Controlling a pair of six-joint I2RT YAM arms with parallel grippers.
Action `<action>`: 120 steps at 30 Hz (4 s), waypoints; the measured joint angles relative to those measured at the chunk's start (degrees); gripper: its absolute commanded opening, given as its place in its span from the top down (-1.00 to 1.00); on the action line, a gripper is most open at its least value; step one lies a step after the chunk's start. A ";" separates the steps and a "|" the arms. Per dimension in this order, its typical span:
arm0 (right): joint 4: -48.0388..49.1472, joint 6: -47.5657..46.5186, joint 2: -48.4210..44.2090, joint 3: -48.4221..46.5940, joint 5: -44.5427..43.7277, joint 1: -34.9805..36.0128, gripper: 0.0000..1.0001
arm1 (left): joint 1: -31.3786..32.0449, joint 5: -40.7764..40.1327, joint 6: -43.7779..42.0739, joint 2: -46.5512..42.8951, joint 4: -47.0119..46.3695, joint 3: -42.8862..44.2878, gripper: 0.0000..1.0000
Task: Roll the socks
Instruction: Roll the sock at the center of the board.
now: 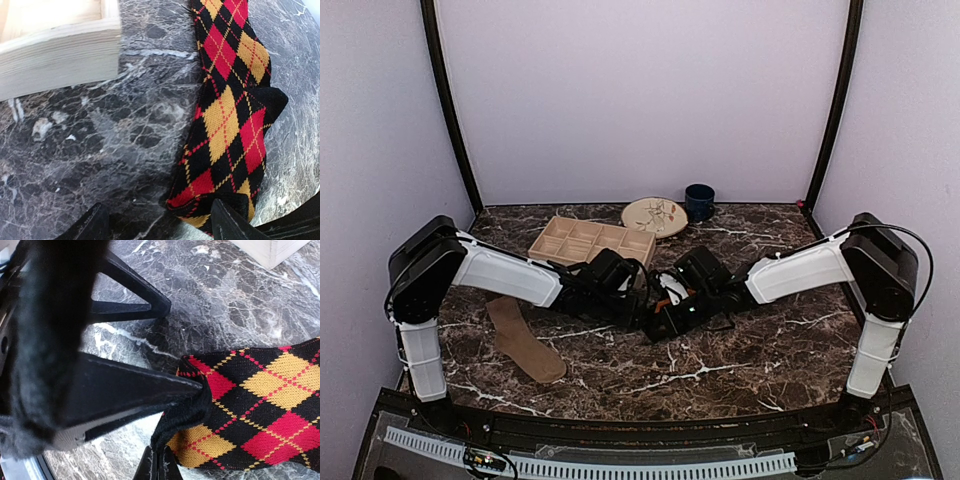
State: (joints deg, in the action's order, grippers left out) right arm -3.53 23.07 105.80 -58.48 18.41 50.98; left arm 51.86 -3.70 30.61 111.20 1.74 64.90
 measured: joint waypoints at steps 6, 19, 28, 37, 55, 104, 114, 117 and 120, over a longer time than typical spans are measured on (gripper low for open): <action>-0.39 0.22 0.09 -0.13 1.81 -1.70 1.00 | -0.28 -1.44 0.33 -1.81 -0.46 -2.43 -0.47; -3.30 -0.28 3.54 -4.24 4.96 -3.65 1.00 | -0.59 -2.51 0.94 -4.35 -1.57 -6.01 -0.49; -5.20 -0.66 3.93 -4.96 5.18 -4.17 1.00 | -0.74 -0.90 0.22 -4.61 -3.17 -6.67 -0.50; -7.21 -2.01 4.26 -7.61 5.16 -4.87 1.00 | -0.92 0.09 -0.79 -4.61 -3.48 -6.67 -0.53; -6.75 -2.58 5.73 -6.01 5.79 -5.29 1.00 | -0.92 0.26 -1.27 -3.08 -3.78 -4.61 -0.55; -8.33 -2.73 7.96 -9.44 7.74 -6.95 0.87 | -1.51 2.43 -1.73 -1.70 -5.42 -3.65 -0.56; -9.84 -3.10 7.96 -9.57 8.76 -7.19 0.82 | -1.51 0.63 -1.92 2.32 -0.81 2.99 -0.56; -9.84 -3.10 7.96 -9.57 8.76 -7.19 0.80 | -1.51 0.07 -1.84 3.32 0.31 4.63 -0.55; -9.81 -3.08 7.96 -9.57 8.74 -7.19 0.78 | -1.51 0.00 -1.62 3.45 0.94 4.98 -0.54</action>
State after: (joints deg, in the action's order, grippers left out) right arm -13.34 19.99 113.75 -68.05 27.16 43.79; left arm 50.35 -3.70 28.99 114.65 2.68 69.89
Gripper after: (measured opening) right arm 0.104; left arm 0.775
